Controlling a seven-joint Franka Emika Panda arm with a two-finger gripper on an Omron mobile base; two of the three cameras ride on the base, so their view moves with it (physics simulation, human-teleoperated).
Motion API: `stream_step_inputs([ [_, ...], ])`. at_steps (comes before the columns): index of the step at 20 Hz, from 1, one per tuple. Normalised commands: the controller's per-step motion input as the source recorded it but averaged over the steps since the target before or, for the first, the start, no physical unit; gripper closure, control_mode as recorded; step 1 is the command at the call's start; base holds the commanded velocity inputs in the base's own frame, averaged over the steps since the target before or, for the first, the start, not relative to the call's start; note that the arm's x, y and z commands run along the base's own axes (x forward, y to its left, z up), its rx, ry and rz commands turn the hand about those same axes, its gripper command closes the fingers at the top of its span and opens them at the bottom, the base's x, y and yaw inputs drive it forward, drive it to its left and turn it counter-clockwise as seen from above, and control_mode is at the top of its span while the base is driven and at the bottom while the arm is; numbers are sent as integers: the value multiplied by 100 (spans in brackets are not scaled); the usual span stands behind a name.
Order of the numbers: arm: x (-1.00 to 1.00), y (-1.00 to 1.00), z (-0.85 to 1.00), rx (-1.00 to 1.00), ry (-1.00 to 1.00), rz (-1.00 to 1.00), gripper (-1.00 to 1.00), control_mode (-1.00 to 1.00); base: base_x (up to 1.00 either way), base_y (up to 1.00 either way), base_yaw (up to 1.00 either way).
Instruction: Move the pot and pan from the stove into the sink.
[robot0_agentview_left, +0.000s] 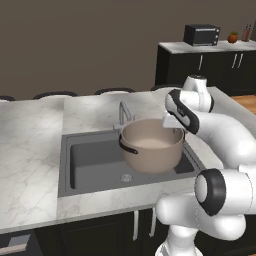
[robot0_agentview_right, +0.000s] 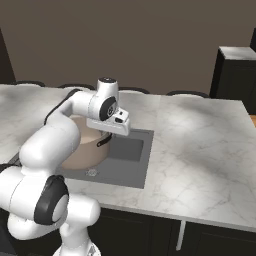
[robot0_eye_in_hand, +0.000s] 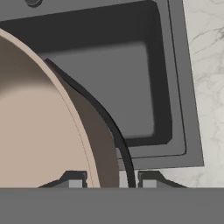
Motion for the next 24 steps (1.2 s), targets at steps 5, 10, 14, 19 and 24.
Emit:
stream_step_inputs([
  [5,44,0,-23,-1,0,-5,100,-100,0,0,0],
  [10,6,0,-4,0,1,0,100,-100,0,0,0],
  [14,4,-1,-14,-1,-1,0,100,-100,0,0,0],
  [19,11,0,-39,-4,-2,1,100,-100,0,0,0],
  [24,20,0,-32,-3,-5,0,100,-100,0,0,0],
])
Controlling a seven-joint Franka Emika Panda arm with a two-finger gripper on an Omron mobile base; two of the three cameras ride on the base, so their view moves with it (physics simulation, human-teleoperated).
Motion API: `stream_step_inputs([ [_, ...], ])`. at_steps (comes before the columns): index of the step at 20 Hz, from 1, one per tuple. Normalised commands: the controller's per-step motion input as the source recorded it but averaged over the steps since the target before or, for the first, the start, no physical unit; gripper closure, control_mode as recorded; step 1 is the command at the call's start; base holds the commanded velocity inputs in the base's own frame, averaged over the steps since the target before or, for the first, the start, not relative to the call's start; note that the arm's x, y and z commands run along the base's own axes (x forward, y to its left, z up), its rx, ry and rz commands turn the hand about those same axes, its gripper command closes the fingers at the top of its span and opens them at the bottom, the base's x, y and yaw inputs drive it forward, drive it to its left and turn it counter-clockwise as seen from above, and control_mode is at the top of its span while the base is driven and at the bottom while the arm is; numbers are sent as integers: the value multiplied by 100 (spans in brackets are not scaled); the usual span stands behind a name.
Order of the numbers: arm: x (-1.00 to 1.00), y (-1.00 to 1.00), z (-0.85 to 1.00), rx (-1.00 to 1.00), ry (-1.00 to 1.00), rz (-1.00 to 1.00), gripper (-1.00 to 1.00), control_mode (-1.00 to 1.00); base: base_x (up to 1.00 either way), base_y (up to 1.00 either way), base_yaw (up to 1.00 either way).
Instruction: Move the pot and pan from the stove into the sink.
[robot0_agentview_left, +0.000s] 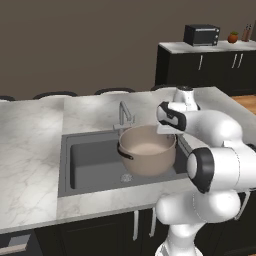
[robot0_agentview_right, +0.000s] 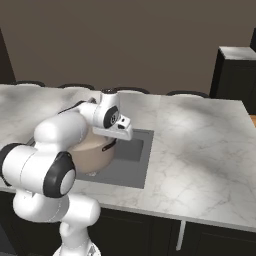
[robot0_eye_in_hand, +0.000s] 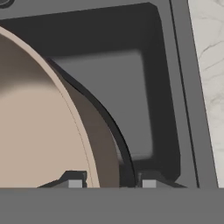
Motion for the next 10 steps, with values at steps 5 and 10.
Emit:
stream_step_inputs([
  [5,36,0,-24,-1,-7,0,100,-100,0,0,0],
  [10,35,0,-28,0,-6,0,100,-100,0,0,0],
])
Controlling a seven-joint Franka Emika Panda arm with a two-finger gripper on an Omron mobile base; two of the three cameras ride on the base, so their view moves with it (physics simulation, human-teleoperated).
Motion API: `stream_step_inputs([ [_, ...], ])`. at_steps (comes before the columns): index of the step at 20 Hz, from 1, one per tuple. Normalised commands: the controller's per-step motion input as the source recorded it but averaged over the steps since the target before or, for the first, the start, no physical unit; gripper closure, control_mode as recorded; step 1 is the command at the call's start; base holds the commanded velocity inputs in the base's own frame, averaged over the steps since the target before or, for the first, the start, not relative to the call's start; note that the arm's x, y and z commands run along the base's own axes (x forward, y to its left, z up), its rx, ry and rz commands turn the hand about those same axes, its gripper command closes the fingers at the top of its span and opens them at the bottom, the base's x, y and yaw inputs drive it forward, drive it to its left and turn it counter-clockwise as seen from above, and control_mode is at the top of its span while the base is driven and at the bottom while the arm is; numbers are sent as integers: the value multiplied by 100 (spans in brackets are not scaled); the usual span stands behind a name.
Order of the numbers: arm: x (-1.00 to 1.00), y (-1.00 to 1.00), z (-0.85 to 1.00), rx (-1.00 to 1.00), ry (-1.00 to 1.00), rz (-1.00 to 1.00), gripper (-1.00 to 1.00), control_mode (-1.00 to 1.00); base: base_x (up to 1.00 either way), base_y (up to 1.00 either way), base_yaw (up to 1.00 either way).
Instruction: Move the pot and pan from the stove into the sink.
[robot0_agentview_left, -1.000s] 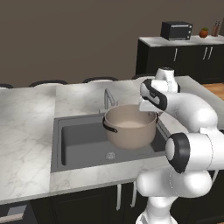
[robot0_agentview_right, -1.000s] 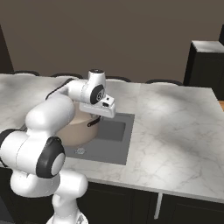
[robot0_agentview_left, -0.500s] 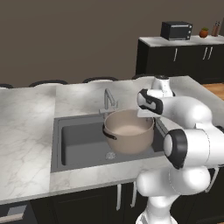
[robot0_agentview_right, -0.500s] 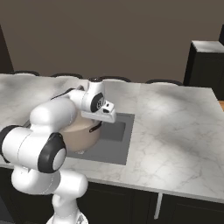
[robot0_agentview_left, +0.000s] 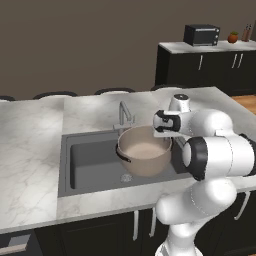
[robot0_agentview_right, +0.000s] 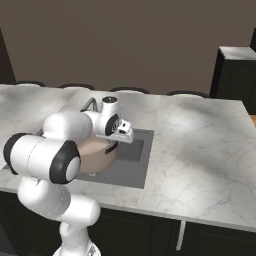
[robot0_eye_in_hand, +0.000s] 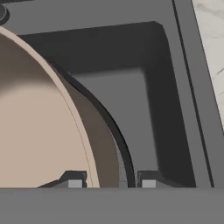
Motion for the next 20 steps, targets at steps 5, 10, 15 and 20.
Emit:
stream_step_inputs([
  [5,29,0,-30,0,-7,0,100,-100,0,0,0],
  [10,23,0,-32,0,-5,0,100,-100,0,0,0],
  [15,22,0,-37,-2,-6,0,100,-100,0,0,0],
  [20,40,0,-21,-2,-9,-2,100,-100,0,0,0],
])
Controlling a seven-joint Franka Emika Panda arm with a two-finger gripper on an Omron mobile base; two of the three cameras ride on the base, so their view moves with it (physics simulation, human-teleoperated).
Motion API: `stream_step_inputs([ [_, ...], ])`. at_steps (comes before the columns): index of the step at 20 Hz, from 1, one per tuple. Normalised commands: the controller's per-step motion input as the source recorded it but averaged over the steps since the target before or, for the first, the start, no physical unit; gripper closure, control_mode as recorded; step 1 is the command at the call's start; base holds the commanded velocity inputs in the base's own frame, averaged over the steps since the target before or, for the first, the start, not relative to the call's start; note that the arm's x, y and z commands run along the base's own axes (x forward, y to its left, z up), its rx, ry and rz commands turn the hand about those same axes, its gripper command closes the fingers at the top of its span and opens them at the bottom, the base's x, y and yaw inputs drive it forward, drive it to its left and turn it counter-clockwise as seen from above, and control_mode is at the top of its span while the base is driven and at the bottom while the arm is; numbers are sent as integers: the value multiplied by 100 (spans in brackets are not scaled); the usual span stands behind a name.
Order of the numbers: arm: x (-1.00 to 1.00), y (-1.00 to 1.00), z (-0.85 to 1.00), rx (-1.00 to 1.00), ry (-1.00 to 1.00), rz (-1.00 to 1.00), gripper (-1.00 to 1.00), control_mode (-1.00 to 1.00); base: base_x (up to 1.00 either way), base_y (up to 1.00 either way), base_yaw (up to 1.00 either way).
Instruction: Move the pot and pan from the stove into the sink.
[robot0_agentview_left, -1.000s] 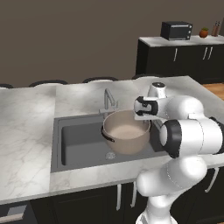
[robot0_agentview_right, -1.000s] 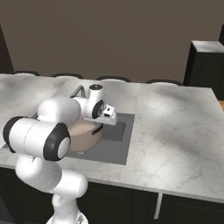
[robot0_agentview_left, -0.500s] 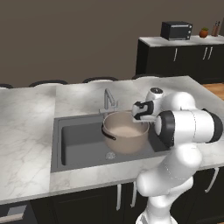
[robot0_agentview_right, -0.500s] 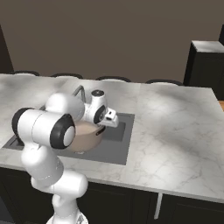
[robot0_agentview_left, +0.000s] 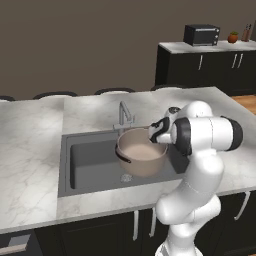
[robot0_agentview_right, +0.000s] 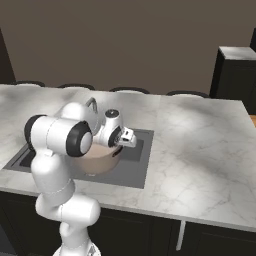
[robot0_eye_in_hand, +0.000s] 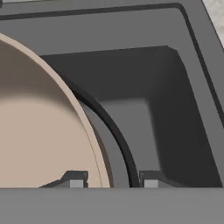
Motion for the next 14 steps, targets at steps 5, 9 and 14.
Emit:
stream_step_inputs([
  [5,33,0,-21,-1,-10,-3,100,-100,0,0,0],
  [9,3,0,-51,-2,-7,0,100,-100,0,0,0],
  [14,0,0,-38,-1,-5,0,100,-100,0,0,0],
])
